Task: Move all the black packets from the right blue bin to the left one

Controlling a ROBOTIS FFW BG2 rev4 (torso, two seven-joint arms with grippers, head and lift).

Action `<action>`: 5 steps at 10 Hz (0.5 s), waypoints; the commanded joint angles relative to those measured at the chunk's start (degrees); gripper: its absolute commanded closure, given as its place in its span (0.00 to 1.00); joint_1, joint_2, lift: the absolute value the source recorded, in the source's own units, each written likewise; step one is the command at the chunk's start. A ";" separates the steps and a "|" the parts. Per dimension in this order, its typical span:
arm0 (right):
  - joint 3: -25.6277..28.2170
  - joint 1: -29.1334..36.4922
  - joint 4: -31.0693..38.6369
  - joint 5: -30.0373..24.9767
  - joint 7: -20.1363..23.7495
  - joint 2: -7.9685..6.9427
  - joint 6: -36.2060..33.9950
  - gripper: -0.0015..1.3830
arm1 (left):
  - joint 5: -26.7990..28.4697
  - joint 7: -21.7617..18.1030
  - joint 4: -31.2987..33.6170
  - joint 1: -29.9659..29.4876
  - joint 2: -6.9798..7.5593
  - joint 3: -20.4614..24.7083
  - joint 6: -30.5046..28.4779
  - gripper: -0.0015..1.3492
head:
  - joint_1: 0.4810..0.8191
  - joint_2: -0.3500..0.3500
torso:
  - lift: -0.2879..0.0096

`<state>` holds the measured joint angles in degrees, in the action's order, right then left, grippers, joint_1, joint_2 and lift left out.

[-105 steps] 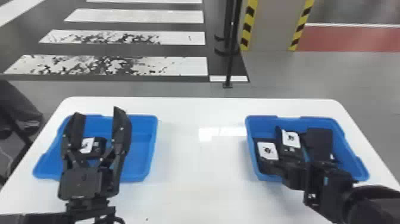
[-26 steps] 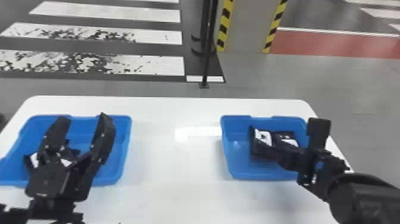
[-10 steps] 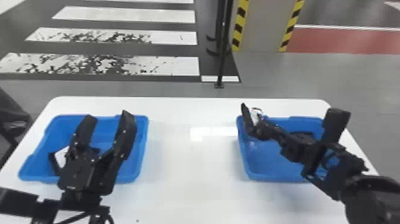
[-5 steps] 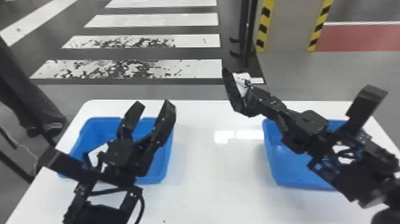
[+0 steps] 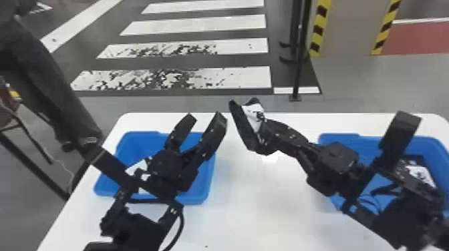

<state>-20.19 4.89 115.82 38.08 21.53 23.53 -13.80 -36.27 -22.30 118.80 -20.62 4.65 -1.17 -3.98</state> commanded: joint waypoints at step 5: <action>-6.43 -2.36 -1.99 3.06 0.00 0.55 0.44 0.81 | 2.45 0.06 2.63 0.23 0.01 0.03 -6.99 0.12 | 0.63 0.77 | 0.50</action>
<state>-26.19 2.75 113.92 40.96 21.53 24.03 -13.35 -33.83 -22.21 121.13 -20.44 4.71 -1.06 -10.60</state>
